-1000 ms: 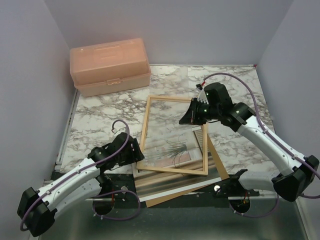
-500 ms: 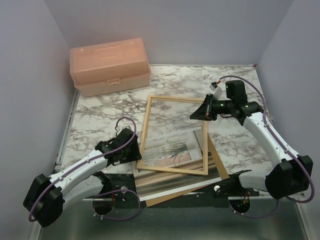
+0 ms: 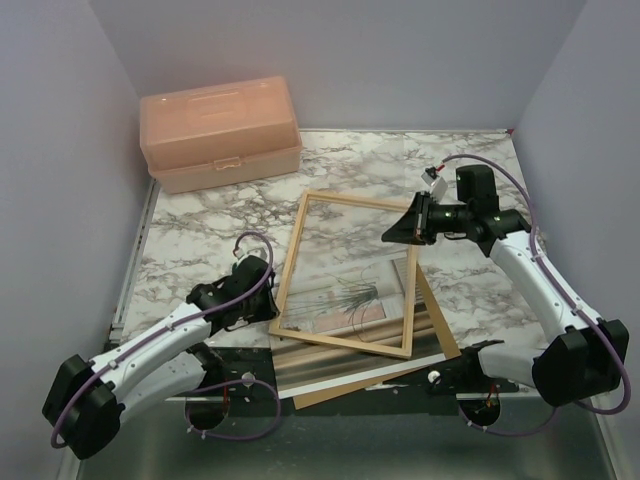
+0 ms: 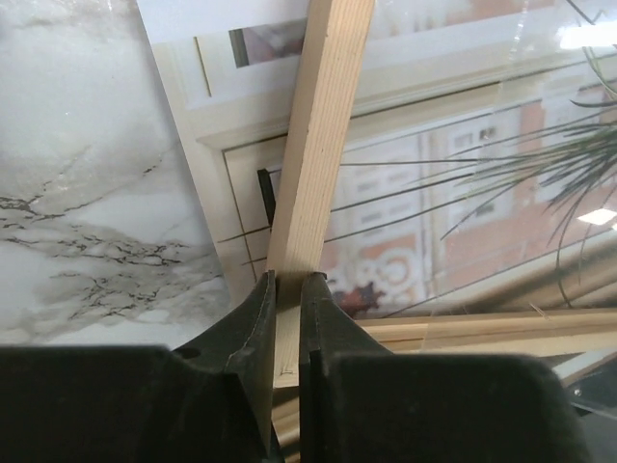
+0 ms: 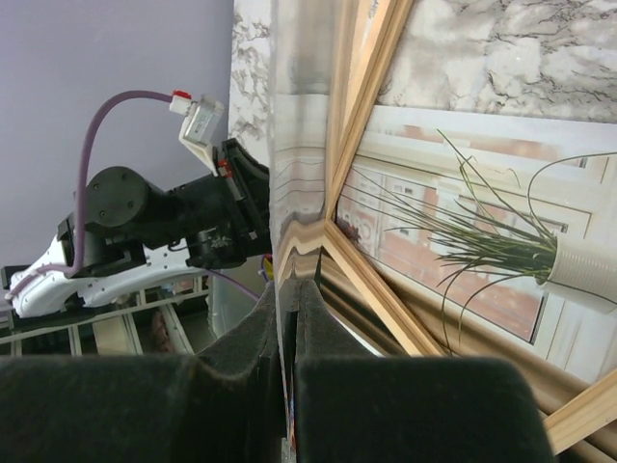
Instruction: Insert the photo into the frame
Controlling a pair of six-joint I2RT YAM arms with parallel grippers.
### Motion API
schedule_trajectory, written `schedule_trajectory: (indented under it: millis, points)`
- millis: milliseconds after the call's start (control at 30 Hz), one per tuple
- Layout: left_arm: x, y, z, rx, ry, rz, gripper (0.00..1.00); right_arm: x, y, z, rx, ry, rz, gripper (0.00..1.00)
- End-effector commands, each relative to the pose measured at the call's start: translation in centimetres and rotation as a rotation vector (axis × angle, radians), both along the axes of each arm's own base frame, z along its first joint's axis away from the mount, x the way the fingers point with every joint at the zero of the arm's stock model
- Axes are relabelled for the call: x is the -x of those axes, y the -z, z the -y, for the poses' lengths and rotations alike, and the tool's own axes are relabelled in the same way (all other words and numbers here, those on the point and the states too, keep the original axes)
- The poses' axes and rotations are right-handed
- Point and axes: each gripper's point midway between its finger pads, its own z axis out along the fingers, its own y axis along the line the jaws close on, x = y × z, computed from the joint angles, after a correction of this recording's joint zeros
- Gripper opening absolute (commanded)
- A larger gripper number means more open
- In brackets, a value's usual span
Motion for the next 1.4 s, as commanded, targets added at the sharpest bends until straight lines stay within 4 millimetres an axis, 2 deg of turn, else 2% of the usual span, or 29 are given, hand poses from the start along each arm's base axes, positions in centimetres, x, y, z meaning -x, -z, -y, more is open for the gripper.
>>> schedule_trajectory:
  millis: [0,100,300,367,500,567,700,933,1233,1367]
  points:
    - [1.0,-1.0,-0.9,-0.004,-0.014,0.02,0.07,0.6,0.1,0.4,0.009,-0.003,0.024,0.01]
    - [1.9,-1.2,-1.0,0.022,-0.023,0.015,0.05,1.0,0.0,0.5,0.01,-0.016,0.053,0.0]
    - [3.2,-0.5,-0.8,0.062,-0.031,-0.013,0.05,1.8,-1.7,0.5,-0.02,-0.034,0.155,0.01]
    - [3.3,-0.4,-0.8,0.06,-0.038,-0.019,0.11,1.9,-1.8,0.5,-0.024,-0.031,0.166,0.01]
    - [3.0,-0.6,-0.9,0.049,-0.043,-0.014,0.33,1.4,-0.7,1.2,0.029,0.023,0.15,0.01]
    - [2.8,-0.7,-0.8,0.046,-0.042,-0.01,0.37,1.1,0.2,1.6,0.054,0.059,0.127,0.01]
    - [2.5,-0.7,-0.4,0.046,-0.039,-0.01,0.36,0.9,0.9,1.5,0.05,0.07,0.089,0.0]
    - [1.9,-0.5,0.4,0.049,-0.026,-0.018,0.26,0.8,2.0,1.3,0.021,0.099,0.041,0.01]
    - [1.8,0.3,0.1,0.015,-0.028,-0.027,0.16,1.5,2.8,0.4,-0.06,0.065,0.03,0.01]
    - [1.9,0.6,0.0,0.005,-0.028,-0.032,0.12,1.6,2.6,0.3,-0.078,0.057,0.031,0.01]
